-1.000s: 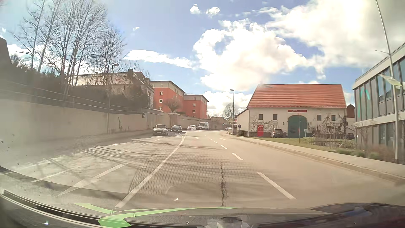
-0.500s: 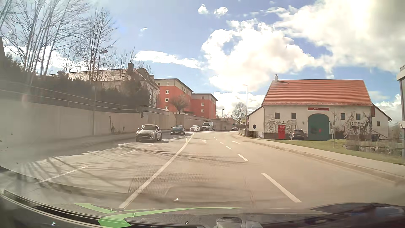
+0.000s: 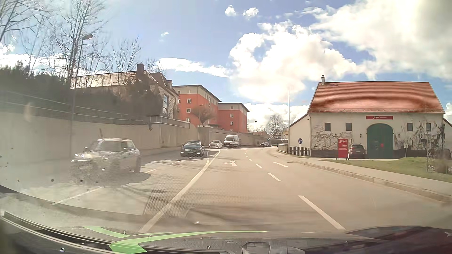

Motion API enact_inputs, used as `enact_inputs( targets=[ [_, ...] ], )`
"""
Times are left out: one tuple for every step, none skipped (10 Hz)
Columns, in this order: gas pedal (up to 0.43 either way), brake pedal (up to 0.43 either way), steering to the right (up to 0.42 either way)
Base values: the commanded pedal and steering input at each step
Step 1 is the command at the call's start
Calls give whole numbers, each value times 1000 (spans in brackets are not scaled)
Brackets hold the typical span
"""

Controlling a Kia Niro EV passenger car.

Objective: Follow the waypoints while adhering to traffic rules and regulations

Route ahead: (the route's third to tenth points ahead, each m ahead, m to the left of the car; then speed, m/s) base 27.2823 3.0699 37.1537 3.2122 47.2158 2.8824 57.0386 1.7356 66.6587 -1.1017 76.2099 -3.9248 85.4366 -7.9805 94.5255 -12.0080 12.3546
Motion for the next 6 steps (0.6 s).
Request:
enact_inputs(
  targets=[
    [209, 0, -7],
    [209, 0, -7],
    [209, 0, -7],
    [209, 0, -7],
    [209, 0, -7],
    [209, 0, -7]
  ],
)
